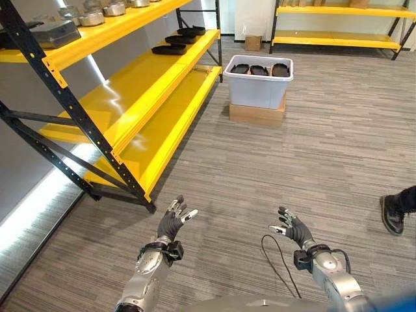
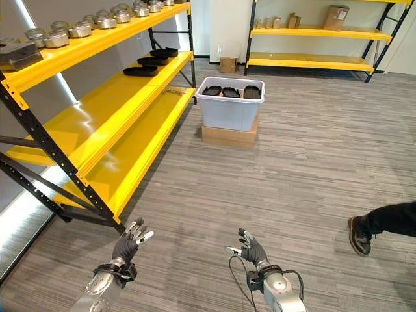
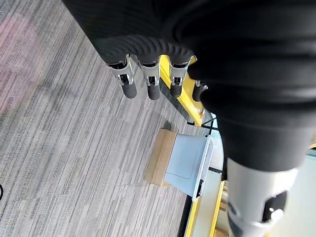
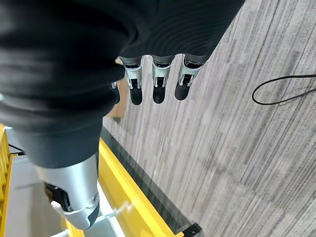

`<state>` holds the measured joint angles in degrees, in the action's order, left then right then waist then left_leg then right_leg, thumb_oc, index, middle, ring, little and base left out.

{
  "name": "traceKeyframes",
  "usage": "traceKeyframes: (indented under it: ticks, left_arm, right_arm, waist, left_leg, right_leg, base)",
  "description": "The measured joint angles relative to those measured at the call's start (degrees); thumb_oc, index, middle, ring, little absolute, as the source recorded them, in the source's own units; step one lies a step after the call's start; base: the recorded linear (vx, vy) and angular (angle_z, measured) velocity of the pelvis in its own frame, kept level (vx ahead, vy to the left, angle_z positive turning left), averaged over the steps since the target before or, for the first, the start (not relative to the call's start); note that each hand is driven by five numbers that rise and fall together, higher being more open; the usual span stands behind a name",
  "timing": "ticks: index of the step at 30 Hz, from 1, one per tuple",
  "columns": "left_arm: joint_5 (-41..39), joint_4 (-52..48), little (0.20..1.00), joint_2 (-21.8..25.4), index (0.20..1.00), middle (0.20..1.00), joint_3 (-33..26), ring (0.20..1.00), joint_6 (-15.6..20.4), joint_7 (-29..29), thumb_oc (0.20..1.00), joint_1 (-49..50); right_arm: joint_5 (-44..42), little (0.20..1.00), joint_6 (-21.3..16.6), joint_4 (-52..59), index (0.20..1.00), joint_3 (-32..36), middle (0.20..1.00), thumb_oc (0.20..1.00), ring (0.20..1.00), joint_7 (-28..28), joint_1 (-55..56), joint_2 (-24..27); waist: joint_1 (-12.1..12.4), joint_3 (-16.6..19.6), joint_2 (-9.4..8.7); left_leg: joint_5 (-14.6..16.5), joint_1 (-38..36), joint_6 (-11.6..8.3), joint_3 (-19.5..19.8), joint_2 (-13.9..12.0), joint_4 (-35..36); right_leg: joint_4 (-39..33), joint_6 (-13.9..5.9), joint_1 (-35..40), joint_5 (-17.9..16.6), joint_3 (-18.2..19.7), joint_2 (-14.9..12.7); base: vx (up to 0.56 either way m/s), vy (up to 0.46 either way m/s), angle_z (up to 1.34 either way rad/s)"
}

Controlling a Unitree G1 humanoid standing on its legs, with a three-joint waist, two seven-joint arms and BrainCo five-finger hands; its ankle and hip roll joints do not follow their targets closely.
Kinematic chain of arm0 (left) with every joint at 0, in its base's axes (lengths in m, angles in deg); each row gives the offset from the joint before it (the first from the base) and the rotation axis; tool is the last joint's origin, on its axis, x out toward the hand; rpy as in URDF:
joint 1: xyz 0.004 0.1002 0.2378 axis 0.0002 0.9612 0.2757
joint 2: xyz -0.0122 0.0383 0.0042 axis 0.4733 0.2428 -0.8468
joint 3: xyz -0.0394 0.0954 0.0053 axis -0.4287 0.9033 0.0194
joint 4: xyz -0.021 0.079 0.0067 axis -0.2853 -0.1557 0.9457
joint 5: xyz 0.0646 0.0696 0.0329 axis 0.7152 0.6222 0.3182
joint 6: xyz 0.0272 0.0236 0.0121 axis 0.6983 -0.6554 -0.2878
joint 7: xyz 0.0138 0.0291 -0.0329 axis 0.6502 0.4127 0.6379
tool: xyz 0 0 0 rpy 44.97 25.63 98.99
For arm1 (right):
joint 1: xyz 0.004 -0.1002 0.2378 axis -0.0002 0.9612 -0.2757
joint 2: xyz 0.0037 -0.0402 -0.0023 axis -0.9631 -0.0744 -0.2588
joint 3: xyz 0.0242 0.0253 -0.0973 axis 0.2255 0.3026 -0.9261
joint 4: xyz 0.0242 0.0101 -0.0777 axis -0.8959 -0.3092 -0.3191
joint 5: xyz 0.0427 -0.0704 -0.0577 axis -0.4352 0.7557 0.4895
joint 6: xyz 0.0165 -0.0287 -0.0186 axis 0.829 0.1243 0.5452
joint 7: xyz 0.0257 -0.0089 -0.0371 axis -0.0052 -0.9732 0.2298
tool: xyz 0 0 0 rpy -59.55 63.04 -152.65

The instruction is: Move parts from the plastic box to the shelf.

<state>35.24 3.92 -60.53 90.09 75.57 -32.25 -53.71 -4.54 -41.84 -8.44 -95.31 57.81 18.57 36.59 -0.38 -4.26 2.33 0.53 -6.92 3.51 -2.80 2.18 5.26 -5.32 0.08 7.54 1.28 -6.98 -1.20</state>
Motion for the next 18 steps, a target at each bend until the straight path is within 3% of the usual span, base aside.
traceKeyframes:
  ticks: [2, 5, 7, 8, 10, 11, 12, 13, 14, 15, 16, 18]
  left_arm:
    - [0.0, -0.1, 1.0, 0.1, 1.0, 1.0, 0.0, 1.0, 0.0, 0.0, 1.0, -0.1]
    - [0.0, -1.0, 1.0, 0.5, 1.0, 1.0, 0.0, 1.0, 0.0, 0.0, 1.0, -1.5]
    - [0.0, -1.0, 1.0, 0.5, 1.0, 1.0, 0.1, 1.0, 0.1, 0.0, 1.0, -2.3]
    - [0.0, -1.0, 1.0, 0.3, 1.0, 1.0, 0.1, 1.0, 0.1, 0.0, 1.0, -2.5]
    - [0.0, -1.0, 1.0, 0.5, 1.0, 1.0, 0.1, 1.0, 0.1, 0.0, 1.0, -2.8]
    - [0.1, -0.1, 1.0, 0.0, 1.0, 1.0, 0.2, 1.0, 0.1, 0.1, 1.0, -4.1]
    - [0.1, 0.2, 1.0, 0.0, 1.0, 1.0, 0.3, 1.0, 0.2, 0.1, 1.0, -4.4]
    - [0.2, 0.4, 1.0, 0.3, 1.0, 1.0, 0.3, 1.0, 0.2, 0.3, 1.0, -4.7]
    - [0.3, 0.5, 1.0, 1.0, 1.0, 1.0, 0.9, 1.0, 0.1, 0.3, 1.0, -4.7]
    - [0.6, 0.2, 1.0, 1.5, 1.0, 1.0, 0.5, 1.0, 0.4, 0.5, 1.0, -3.9]
    - [0.6, 0.6, 1.0, 1.6, 1.0, 1.0, 0.1, 1.0, 0.2, 1.1, 1.0, -4.0]
    - [0.8, 1.1, 1.0, 1.8, 1.0, 1.0, 1.2, 1.0, -0.2, 1.1, 1.0, -3.9]
  right_arm:
    - [0.0, 1.0, 0.0, 0.0, 1.0, 0.0, 1.0, 1.0, 1.0, 0.0, -0.3, 0.0]
    - [-0.1, 1.0, 0.0, 0.3, 1.0, -0.1, 1.0, 1.0, 1.0, -0.3, -1.3, 0.1]
    - [-0.1, 1.0, 0.0, 0.6, 1.0, 0.0, 1.0, 1.0, 1.0, -0.3, -1.8, 0.6]
    - [-0.1, 1.0, 0.0, 0.6, 1.0, 0.0, 1.0, 1.0, 1.0, -0.3, -2.5, 1.2]
    - [-0.3, 1.0, -0.1, 0.7, 1.0, 0.0, 1.0, 1.0, 1.0, -0.3, -3.0, 1.3]
    - [-1.8, 1.0, 0.0, 1.6, 1.0, 0.2, 1.0, 1.0, 1.0, -0.4, -3.4, 1.5]
    - [-3.1, 1.0, -0.1, 2.7, 1.0, -0.6, 1.0, 1.0, 1.0, -0.3, -2.2, 0.2]
    - [-4.7, 1.0, 0.0, 3.1, 1.0, -0.5, 1.0, 1.0, 1.0, -0.3, -1.6, -1.0]
    - [-5.2, 1.0, -0.1, 4.1, 1.0, -1.5, 1.0, 1.0, 1.0, -0.2, -0.1, -2.0]
    - [-5.5, 1.0, 0.0, 3.9, 1.0, -4.2, 1.0, 1.0, 1.0, 0.1, -0.4, -2.6]
    - [-5.8, 1.0, -0.1, 4.2, 1.0, -6.0, 1.0, 1.0, 1.0, 0.6, -1.9, -2.8]
    - [-6.1, 1.0, 0.0, 4.9, 1.0, -5.9, 1.0, 1.0, 1.0, 1.1, -1.5, -2.9]
  waist:
    - [0.3, -0.7, -0.14]
    - [1.0, -2.7, -2.31]
    - [0.9, -2.7, -1.67]
    - [0.7, -3.2, -0.48]
    - [0.3, -3.1, -0.35]
    - [-0.6, -4.3, 0.82]
    - [-1.4, -4.7, 0.27]
    - [-2.1, -5.0, -0.13]
    - [-2.2, -5.2, -0.54]
    - [-1.7, -5.1, -1.1]
    - [-0.6, -5.8, -1.96]
    - [-1.6, -6.5, -0.56]
  left_leg:
    - [0.1, 1.2, -0.14, -0.1, 0.2, -1.2]
    - [2.6, 6.3, -0.89, 0.2, 0.7, -8.4]
    - [2.2, 7.0, -1.02, 0.2, -3.0, -7.8]
    - [2.1, 6.2, -2.97, 1.1, -4.2, -6.5]
    - [1.7, 5.7, -2.25, 0.6, -1.8, -5.4]
    - [1.4, 5.8, -1.13, 1.6, -1.1, -5.4]
    - [1.0, 4.9, 0.52, 1.7, 0.7, -5.5]
    - [1.5, 4.8, 0.93, 2.3, 1.6, -6.4]
    - [2.0, 3.4, 1.69, 3.0, 2.9, -6.3]
    - [4.1, 3.1, 5.26, 2.6, 4.1, -7.2]
    - [4.3, 3.3, 4.44, 1.1, 4.8, -8.6]
    - [5.4, 2.4, 3.81, 1.5, 5.0, -8.6]
  right_leg:
    - [0.1, 0.0, -0.5, 0.0, 0.0, -0.2]
    - [0.2, 0.4, -1.8, -0.8, -0.2, -2.6]
    - [3.0, -0.85, -3.1, 0.7, -0.2, -3.2]
    - [5.2, -1.85, -3.3, 1.9, 0.0, -3.5]
    - [10.1, -3.57, -5.8, 3.8, 0.8, -6.1]
    - [22.3, -4.82, -11.6, 5.6, 1.3, -7.7]
    - [33.2, -5.2, -16.5, 5.1, 3.2, -9.5]
    - [45.1, -5.94, -21.8, 3.7, 5.3, -11.1]
    - [51.2, -6.11, -24.8, 3.7, 6.0, -12.4]
    - [52.6, -6.79, -28.3, 3.2, 6.7, -12.8]
    - [53.6, -6.57, -30.9, 3.3, 6.3, -13.7]
    - [49.9, -5.56, -32.6, 4.0, 3.2, -12.8]
  base:
    - [-0.03, 0.051, -0.01]
    - [0.0, 0.121, 0.01]
    - [-0.01, 0.168, 0.07]
    - [-0.04, 0.277, -0.08]
    - [-0.03, 0.281, -0.02]
    - [0.0, 0.194, 0.3]
    - [-0.01, 0.279, 0.49]
    - [0.05, 0.203, 0.57]
    - [0.05, 0.203, 0.25]
    - [0.15, 0.129, -0.2]
    - [0.17, 0.01, -0.33]
    - [0.43, -0.11, -0.08]
